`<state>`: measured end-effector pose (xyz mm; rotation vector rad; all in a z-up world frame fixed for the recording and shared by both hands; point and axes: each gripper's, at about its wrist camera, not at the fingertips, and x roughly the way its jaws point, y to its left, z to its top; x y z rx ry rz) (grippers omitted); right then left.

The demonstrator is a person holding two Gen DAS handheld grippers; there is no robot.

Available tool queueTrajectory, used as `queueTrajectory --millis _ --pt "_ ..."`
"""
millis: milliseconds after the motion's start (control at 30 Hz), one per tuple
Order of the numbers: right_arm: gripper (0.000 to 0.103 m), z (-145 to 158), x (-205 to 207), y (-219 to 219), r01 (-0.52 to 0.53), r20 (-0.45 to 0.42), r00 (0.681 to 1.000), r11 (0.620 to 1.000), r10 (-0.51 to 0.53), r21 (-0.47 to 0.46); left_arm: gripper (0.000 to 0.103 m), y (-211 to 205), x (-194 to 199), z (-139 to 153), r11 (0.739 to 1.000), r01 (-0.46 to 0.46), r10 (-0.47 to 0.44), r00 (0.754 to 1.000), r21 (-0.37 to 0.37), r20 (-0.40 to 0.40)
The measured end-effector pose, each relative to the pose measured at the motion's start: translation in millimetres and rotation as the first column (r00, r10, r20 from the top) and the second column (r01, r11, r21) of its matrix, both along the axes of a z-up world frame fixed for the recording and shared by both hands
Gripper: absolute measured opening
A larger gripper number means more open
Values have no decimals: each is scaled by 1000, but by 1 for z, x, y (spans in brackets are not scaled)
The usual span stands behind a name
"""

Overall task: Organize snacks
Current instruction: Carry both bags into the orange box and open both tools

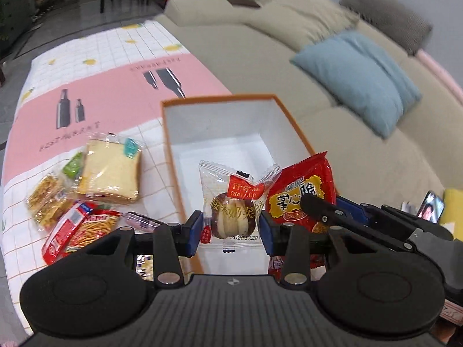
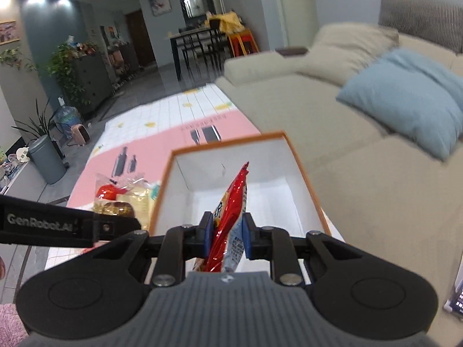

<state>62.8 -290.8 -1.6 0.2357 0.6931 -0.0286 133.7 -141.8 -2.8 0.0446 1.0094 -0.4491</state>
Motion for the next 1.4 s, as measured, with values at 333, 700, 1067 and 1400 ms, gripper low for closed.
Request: queueTrajectory --millis 333,700,1067,1400 --pt "18 -38 24 -19 -6 -144 989 999 12 36 46 -23 19 -32 997 4 5 994 81 -111" --pt "17 -72 46 -19 -68 -284 955 996 79 49 46 -43 37 -53 984 64 -32 982 169 -188" --pt "18 -83 53 -11 -81 -354 932 997 82 19 46 -52 43 -69 971 88 -28 965 223 -262" --pt "46 -81 50 -5 -79 -380 923 996 62 -29 47 -46 40 -65 976 65 -9 966 209 -259"
